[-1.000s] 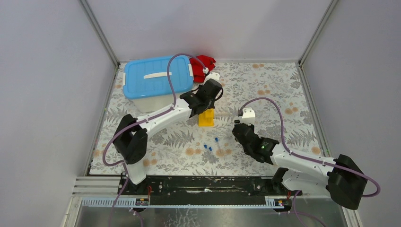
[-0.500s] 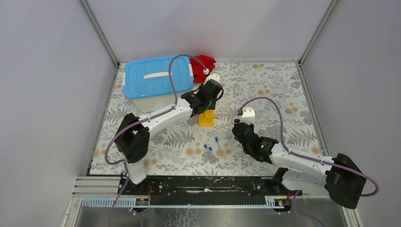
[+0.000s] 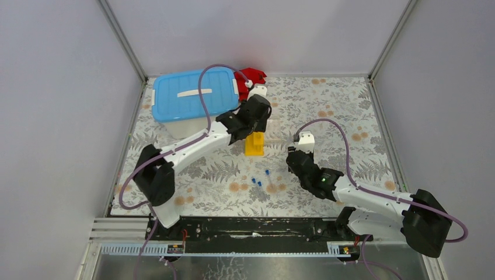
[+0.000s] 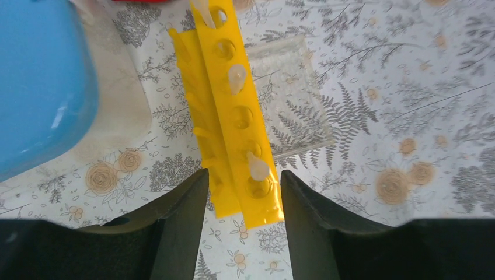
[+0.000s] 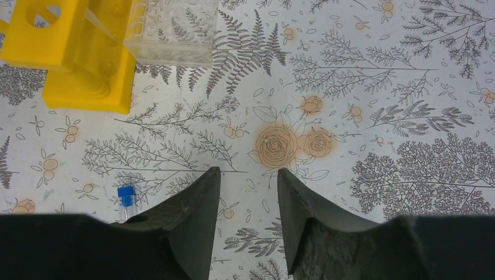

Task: Organize the chemistry lab equipment
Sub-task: Insert the test tube into the slot of the test tube rack, then move the test tube rack to the center of the board.

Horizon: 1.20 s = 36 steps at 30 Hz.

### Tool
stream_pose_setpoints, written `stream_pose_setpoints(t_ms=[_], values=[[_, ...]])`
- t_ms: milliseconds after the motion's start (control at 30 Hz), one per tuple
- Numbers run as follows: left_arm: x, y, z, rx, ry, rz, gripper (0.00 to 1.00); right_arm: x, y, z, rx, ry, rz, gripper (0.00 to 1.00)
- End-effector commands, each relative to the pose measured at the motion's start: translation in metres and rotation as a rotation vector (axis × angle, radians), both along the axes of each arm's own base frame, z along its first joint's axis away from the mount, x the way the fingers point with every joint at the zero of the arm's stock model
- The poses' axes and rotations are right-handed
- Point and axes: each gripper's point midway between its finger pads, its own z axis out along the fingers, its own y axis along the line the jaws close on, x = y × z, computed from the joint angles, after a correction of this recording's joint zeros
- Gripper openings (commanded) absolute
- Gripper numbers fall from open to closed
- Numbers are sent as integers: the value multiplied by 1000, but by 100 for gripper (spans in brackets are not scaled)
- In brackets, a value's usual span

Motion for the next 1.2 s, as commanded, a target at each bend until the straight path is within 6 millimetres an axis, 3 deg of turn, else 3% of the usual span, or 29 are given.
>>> stream_pose_setpoints(t_ms=[0,67,367,600,833,1167], values=[[-7,10,54,-122,-91,38,57,9,5,18,48,-27,-35,53],[-14,17,62,-146,-102,48,59,11,7,20,52,-27,-41,59],[-50,50,80,-229,-128,85,69,46,20,29,47,-33,-92,61],[-79,69,63,-295,-106,101,69,96,25,26,137,6,-106,59],[-100,72,44,-336,-84,100,69,134,44,16,180,52,-37,57],[-124,61,23,-347,-55,75,68,158,49,-7,162,124,-24,54]])
